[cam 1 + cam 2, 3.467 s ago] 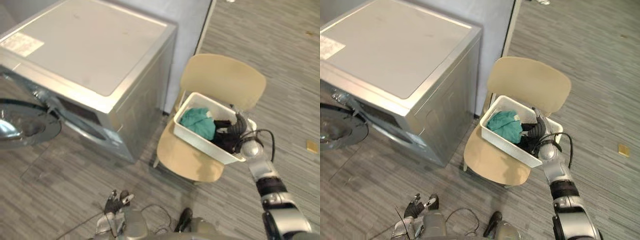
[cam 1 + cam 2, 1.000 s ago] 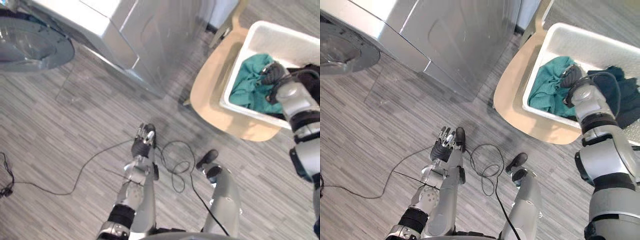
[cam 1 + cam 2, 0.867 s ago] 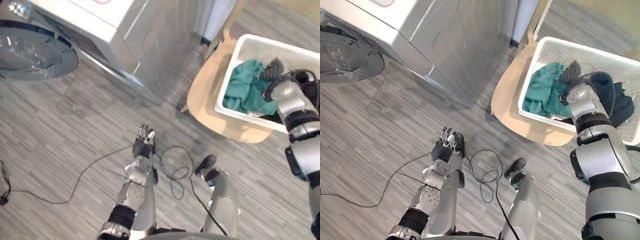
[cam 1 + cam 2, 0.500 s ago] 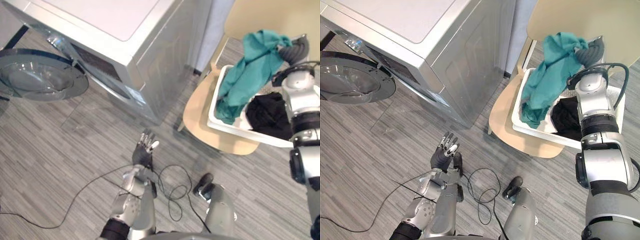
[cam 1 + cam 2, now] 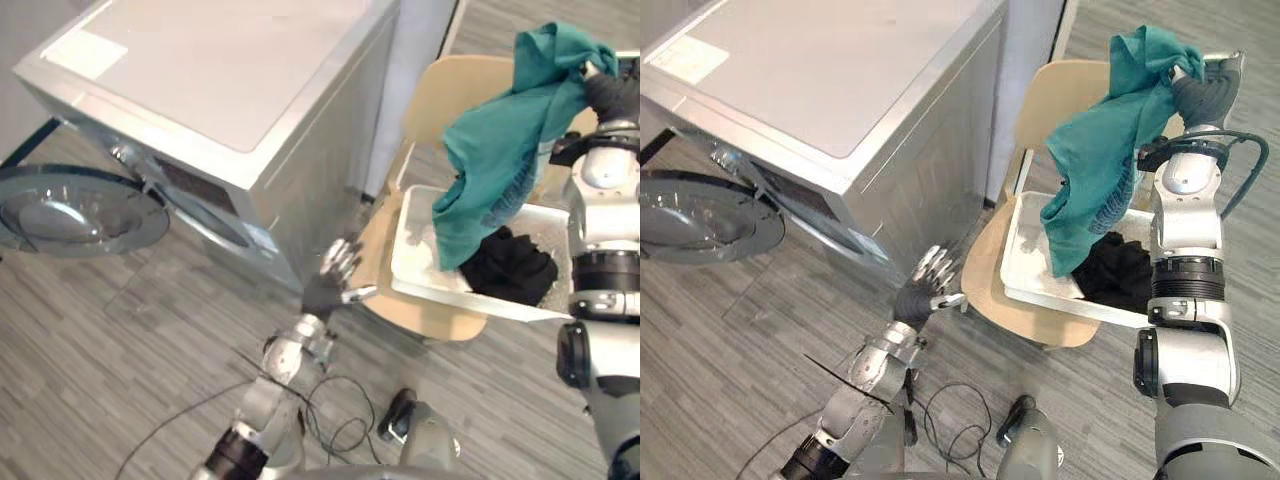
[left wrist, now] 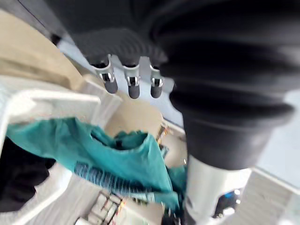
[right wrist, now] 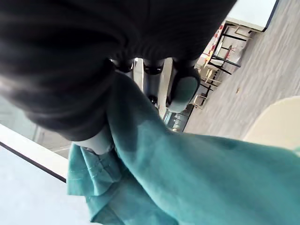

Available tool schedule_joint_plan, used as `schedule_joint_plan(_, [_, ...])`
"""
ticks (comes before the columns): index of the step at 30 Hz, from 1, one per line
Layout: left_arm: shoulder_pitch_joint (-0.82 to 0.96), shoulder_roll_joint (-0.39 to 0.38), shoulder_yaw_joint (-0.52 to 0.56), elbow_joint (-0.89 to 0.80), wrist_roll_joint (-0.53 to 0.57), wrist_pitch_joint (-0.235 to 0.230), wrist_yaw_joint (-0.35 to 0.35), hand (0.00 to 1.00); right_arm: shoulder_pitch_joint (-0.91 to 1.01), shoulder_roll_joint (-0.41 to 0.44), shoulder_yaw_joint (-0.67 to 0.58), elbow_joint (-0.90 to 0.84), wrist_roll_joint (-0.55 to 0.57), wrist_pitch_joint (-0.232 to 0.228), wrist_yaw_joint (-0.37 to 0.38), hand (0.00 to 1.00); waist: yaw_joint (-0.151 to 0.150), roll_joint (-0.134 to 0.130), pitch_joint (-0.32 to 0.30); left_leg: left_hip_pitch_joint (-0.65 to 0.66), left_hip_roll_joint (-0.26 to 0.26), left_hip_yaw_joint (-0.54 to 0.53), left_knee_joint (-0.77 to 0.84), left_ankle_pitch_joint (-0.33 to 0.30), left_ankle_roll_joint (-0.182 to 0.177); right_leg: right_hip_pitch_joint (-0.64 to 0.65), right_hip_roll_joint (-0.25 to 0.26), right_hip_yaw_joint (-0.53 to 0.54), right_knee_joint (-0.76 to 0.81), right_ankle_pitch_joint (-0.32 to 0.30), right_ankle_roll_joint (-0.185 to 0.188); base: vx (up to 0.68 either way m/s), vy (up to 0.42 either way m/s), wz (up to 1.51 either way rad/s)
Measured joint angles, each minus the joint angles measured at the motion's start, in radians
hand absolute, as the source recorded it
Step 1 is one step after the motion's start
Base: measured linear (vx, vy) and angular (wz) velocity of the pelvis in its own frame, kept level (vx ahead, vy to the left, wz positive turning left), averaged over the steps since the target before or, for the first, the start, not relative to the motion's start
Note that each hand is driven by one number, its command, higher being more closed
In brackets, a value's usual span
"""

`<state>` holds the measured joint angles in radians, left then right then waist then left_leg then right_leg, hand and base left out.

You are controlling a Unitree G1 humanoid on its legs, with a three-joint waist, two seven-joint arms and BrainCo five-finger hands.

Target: Pick up the laundry basket with both hands and put the clothes into the washing machine.

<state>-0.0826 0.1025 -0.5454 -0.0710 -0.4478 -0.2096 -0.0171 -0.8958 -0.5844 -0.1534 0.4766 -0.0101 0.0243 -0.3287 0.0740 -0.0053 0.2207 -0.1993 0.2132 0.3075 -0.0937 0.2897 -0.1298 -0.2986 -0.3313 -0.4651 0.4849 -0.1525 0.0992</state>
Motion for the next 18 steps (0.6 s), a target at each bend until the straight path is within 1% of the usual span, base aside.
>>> schedule_joint_plan(1, [-0.042,-0.002,-0.037,-0.009,0.032,-0.008,0.000,0.00,0.000,0.001,0.006,0.000,-0.001,-0.003,0.001,1.00,-0.009,0.002,-0.021,0.010,0.005,0.013,0.000,-0.004,-0.002,0.004,0.012,0.015,-0.024,0.016,0.000,0.08,-0.014,-0.47])
schedule_joint_plan(3, [-0.093,-0.004,-0.057,-0.008,0.072,-0.009,0.006,0.00,-0.001,0.001,0.008,-0.006,-0.001,-0.003,0.001,1.00,-0.013,0.002,-0.026,0.031,0.017,0.035,0.000,-0.009,-0.007,0.019,0.038,0.033,-0.059,0.037,-0.002,0.07,-0.007,-0.48])
schedule_joint_plan(5, [-0.155,-0.014,-0.055,0.008,0.116,-0.013,0.027,0.00,-0.005,0.002,0.018,-0.035,-0.001,-0.004,0.002,1.00,-0.034,0.002,-0.029,0.048,0.029,0.057,-0.001,-0.011,-0.010,0.032,0.062,0.055,-0.096,0.057,-0.004,0.04,-0.002,-0.47])
schedule_joint_plan(8, [-0.308,-0.026,-0.032,0.172,0.213,-0.009,0.077,0.00,-0.067,0.011,0.070,-0.036,0.002,-0.016,0.008,1.00,-0.064,0.004,-0.037,0.076,0.048,0.106,-0.003,-0.015,-0.015,0.031,0.100,0.108,-0.155,0.098,-0.011,0.00,0.001,-0.58])
schedule_joint_plan(9, [-0.347,-0.027,-0.029,0.223,0.241,0.001,0.088,0.00,-0.083,0.011,0.085,-0.036,0.003,-0.018,0.011,1.00,-0.076,0.004,-0.038,0.083,0.056,0.118,-0.003,-0.018,-0.018,0.031,0.115,0.123,-0.174,0.111,-0.013,-0.02,0.004,-0.54])
schedule_joint_plan(10, [-0.372,-0.027,-0.024,0.259,0.268,0.009,0.090,0.00,-0.093,0.013,0.093,-0.036,0.006,-0.018,0.019,1.00,-0.081,0.005,-0.038,0.087,0.060,0.123,-0.004,-0.020,-0.021,0.031,0.122,0.132,-0.184,0.119,-0.015,-0.02,0.007,-0.52])
schedule_joint_plan(12, [-0.466,-0.040,-0.017,0.403,0.365,0.039,0.096,0.00,-0.122,0.029,0.127,-0.068,0.015,-0.018,0.040,1.00,-0.099,0.004,-0.039,0.103,0.071,0.163,-0.009,-0.029,-0.031,0.025,0.145,0.170,-0.217,0.145,-0.020,-0.03,0.012,-0.53])
schedule_joint_plan(13, [-0.486,-0.045,-0.016,0.436,0.386,0.047,0.097,0.00,-0.129,0.029,0.142,-0.077,0.017,-0.020,0.046,1.00,-0.107,0.005,-0.040,0.104,0.071,0.167,-0.009,-0.030,-0.033,0.024,0.149,0.178,-0.226,0.151,-0.020,-0.04,0.017,-0.55])
schedule_joint_plan(14, [-0.530,-0.057,-0.015,0.503,0.424,0.060,0.098,0.00,-0.147,0.030,0.170,-0.094,0.023,-0.021,0.051,1.00,-0.115,0.007,-0.042,0.108,0.076,0.176,-0.009,-0.035,-0.038,0.017,0.160,0.198,-0.245,0.168,-0.020,-0.03,0.011,-0.44])
schedule_joint_plan(18, [-0.611,-0.095,-0.014,0.631,0.466,0.095,0.106,0.00,-0.184,0.037,0.179,-0.109,0.049,-0.023,0.051,1.00,-0.126,0.007,-0.042,0.117,0.088,0.202,-0.009,-0.035,-0.039,0.010,0.181,0.224,-0.265,0.187,-0.027,-0.02,0.002,-0.27])
